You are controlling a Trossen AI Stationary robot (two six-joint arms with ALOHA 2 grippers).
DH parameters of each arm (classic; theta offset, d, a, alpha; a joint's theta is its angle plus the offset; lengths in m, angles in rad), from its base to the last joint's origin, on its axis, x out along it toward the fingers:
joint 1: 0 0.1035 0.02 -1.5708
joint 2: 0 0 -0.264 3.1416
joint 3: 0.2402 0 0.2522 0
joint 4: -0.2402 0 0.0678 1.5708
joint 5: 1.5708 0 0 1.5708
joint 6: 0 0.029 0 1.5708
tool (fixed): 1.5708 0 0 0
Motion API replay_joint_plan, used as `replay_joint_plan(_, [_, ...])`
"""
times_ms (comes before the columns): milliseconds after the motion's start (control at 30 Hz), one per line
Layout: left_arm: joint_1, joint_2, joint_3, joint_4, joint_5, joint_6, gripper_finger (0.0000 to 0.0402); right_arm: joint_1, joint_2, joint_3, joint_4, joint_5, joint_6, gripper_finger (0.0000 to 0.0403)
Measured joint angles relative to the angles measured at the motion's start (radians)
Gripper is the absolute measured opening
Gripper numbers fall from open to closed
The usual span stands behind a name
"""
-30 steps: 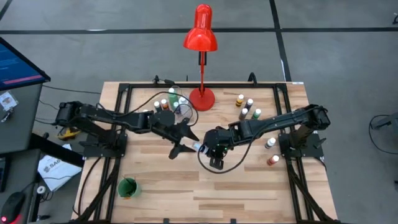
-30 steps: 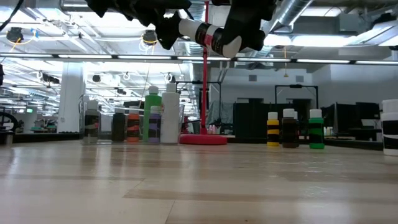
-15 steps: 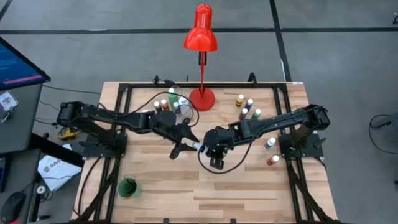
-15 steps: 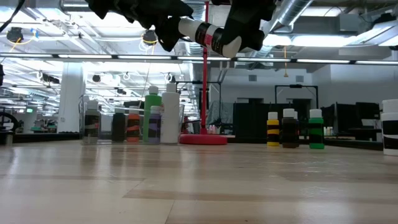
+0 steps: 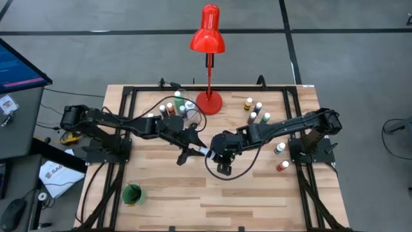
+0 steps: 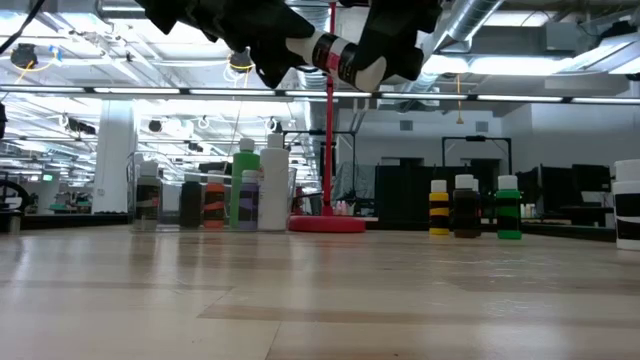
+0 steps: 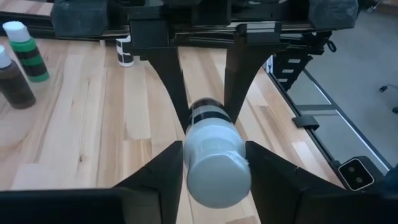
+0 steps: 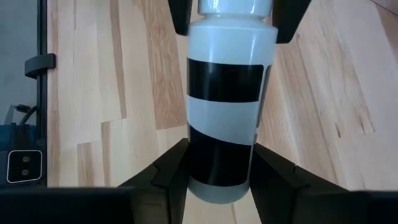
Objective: Pick & Place Paint Supplies
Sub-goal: Put the white paint bottle into the transparent bin
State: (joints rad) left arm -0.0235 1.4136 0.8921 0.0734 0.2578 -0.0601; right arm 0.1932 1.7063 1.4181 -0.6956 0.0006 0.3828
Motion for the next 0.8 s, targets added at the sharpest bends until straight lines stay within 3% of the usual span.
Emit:
replay_joint_plan(367, [0.0, 0.0, 0.0, 0.006, 0.0, -0.024, 0.0119, 0.001, 0.0, -0.001, -0.002, -0.001, 0.0, 0.0158])
replay_joint_plan(633, [0.0, -0.023, 0.0, 0.005, -0.007, -0.048, 0.0108, 0.001, -0.004, -0.001, -0.005, -0.001, 0.0, 0.0221])
replay_joint_plan(800, [0.0, -0.055, 0.0, -0.015, -0.071, -0.079, 0.0106, 0.006, -0.041, 0.001, -0.039, -0.002, 0.015, 0.0251])
